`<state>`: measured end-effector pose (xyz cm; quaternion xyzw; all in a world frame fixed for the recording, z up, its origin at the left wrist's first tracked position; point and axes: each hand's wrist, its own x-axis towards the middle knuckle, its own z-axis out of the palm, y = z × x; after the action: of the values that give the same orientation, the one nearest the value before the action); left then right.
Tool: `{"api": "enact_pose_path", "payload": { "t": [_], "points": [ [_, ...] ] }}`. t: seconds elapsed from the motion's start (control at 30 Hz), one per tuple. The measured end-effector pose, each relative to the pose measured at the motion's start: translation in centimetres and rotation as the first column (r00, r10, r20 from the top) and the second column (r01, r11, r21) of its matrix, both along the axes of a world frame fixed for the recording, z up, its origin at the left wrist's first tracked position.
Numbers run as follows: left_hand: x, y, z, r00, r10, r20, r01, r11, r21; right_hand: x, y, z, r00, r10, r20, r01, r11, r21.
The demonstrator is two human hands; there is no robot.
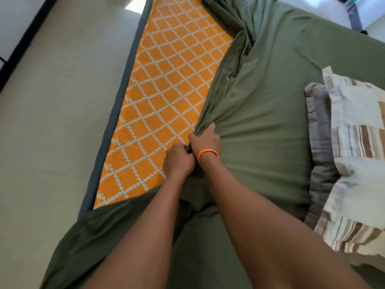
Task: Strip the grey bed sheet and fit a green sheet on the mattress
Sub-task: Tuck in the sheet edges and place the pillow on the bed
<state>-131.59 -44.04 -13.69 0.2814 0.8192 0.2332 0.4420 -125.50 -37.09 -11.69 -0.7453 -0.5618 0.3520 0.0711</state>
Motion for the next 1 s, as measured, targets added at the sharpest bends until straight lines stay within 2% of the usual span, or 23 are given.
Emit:
{"api": "enact_pose_path", "payload": {
  "t": [0.07, 0.13, 0.2, 0.3, 0.37, 0.43, 0.53, 0.6, 0.67, 0.7, 0.77, 0.83, 0.9, 1.0],
  "points": [
    [-1.2, -0.2, 0.5, 0.964, 0.118, 0.239, -0.104, 0.992, -0.072, 0.4, -0.6, -0.2, 1.0, 0.003, -0.028, -0.003, 1.0, -0.005],
    [-1.7, -0.8, 0.5, 0.808, 0.224, 0.545, -0.161, 0.974, -0.16, 1.4, -1.0, -0.3, 0.988, -0.064, -0.142, 0.065, 0.998, 0.006],
    [-2.0, -1.9, 0.9, 0.633, 0.212, 0.744, -0.1, 0.976, -0.193, 2.2, -1.4, -0.7, 0.955, -0.145, -0.259, 0.161, 0.986, 0.042],
    [-2.4, -3.5, 0.3, 0.458, 0.236, 0.857, -0.115, 0.972, -0.206, 2.4, -3.1, -0.6, 0.921, -0.156, -0.356, 0.219, 0.965, 0.143],
    [-3.2, -4.3, -0.2, 0.454, 0.246, 0.856, -0.2, 0.965, -0.171, 3.0, -5.2, -1.0, 0.956, -0.047, -0.291, 0.136, 0.946, 0.294],
    [-4.7, -5.1, -0.6, 0.539, 0.221, 0.812, -0.269, 0.96, -0.083, 3.6, -8.2, -1.1, 0.994, 0.017, -0.109, 0.035, 0.89, 0.455],
    [-6.6, -6.2, 0.4, 0.65, 0.195, 0.735, -0.313, 0.949, 0.025, 3.6, -13.9, -0.5, 0.988, -0.058, 0.141, -0.034, 0.819, 0.573],
    [-7.2, -6.8, 1.4, 0.72, 0.179, 0.67, -0.317, 0.945, 0.087, 2.6, -18.1, -0.9, 0.992, -0.044, 0.12, -0.027, 0.843, 0.537],
    [-8.0, -7.8, 1.7, 0.809, 0.14, 0.571, -0.261, 0.956, 0.134, 0.8, -21.8, -1.7, 1.0, -0.001, 0.012, -0.003, 0.923, 0.385],
    [-8.4, -8.5, 1.3, 0.862, 0.092, 0.498, -0.189, 0.971, 0.148, 0.0, -23.3, -2.2, 1.0, 0.014, -0.025, -0.005, 0.952, 0.305],
    [-9.3, -11.1, 0.4, 0.975, -0.118, 0.188, 0.102, 0.991, 0.091, -1.3, -26.0, -3.3, 0.997, 0.058, -0.05, -0.046, 0.977, 0.209],
    [-9.9, -14.4, -0.4, 0.921, -0.376, -0.104, 0.374, 0.927, -0.036, -1.9, -27.6, -4.2, 0.985, 0.151, -0.089, -0.138, 0.981, 0.137],
    [-10.3, -16.7, -1.0, 0.863, -0.471, -0.181, 0.474, 0.88, -0.029, -2.0, -27.9, -4.9, 0.972, 0.202, -0.122, -0.193, 0.978, 0.086],
    [-10.5, -17.6, -1.2, 0.766, -0.588, -0.259, 0.593, 0.802, -0.067, -2.0, -27.6, -5.4, 0.974, 0.185, -0.133, -0.179, 0.982, 0.058]
  ]
}}
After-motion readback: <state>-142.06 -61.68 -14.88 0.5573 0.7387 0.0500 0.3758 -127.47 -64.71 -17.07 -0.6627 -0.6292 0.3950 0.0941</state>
